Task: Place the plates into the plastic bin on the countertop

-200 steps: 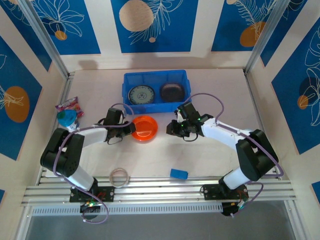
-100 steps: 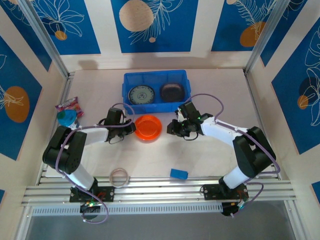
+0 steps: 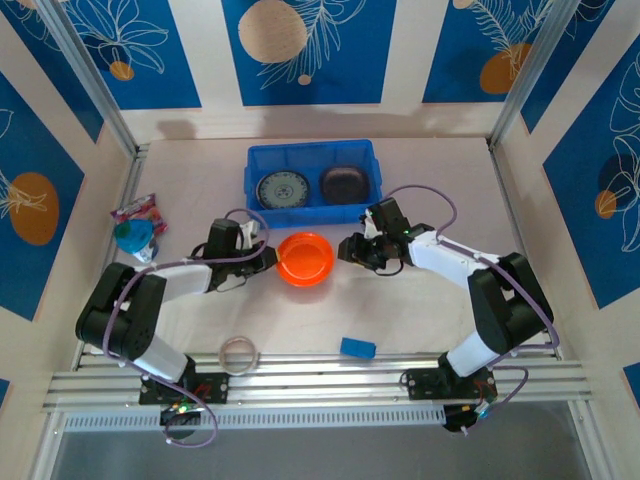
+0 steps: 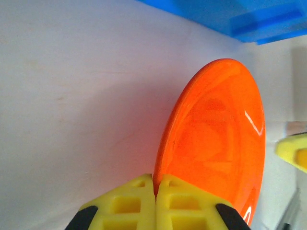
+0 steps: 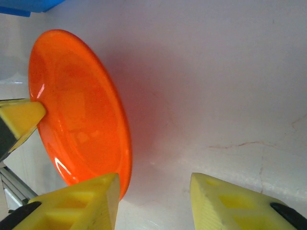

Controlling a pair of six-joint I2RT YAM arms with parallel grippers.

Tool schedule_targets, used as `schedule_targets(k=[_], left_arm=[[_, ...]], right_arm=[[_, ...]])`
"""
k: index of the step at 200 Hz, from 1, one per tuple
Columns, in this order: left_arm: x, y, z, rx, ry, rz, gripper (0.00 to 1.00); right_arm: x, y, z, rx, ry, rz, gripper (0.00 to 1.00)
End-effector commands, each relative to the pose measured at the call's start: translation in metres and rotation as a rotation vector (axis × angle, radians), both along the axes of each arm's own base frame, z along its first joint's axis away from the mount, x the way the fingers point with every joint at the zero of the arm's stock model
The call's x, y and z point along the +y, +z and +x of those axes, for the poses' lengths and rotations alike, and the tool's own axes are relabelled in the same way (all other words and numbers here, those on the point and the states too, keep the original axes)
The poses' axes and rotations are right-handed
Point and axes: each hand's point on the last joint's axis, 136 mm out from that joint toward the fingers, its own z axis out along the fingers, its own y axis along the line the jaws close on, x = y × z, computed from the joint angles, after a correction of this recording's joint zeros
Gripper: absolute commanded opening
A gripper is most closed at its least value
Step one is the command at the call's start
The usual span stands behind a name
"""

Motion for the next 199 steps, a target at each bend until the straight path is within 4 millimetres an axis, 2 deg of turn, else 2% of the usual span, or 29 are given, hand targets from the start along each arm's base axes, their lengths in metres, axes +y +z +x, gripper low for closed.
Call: schedule_targets(k=[1,43,65,114,143,199], left_arm=[[-0.016,0.029,0.002,-0.059,-0.058,-0.149,0.0],[-0.026,0.037,0.003,-0.064,-0.082,-0.196,0.0],[-0.028,0.034,0.002,-0.055,-0.086,-0.173,0.0],[-0.021,0.02,-0.001,-0.024,-0.074,-0.083,0.0],[-0.023,0.023,-0.002,-0.035,-0.084,-0.083,0.0],[-0.03,0.032,-0.002,-0.056,-0.105,-0.101,0.0]], right_arm=[[0.004,0.012,-0.004,-0.018,0.029,0.068,0.44],[0.007,0.017,-0.002,-0.035,0.039,0.094,0.42],[0.006,0.019,0.0,-0.04,0.028,0.092,0.41],[-0.02,0.026,0.005,-0.057,-0.095,-0.003,0.41],[-0.011,0.036,0.005,-0.087,-0.058,0.041,0.45],[0.006,0.024,0.004,-0.059,-0.007,0.054,0.44]])
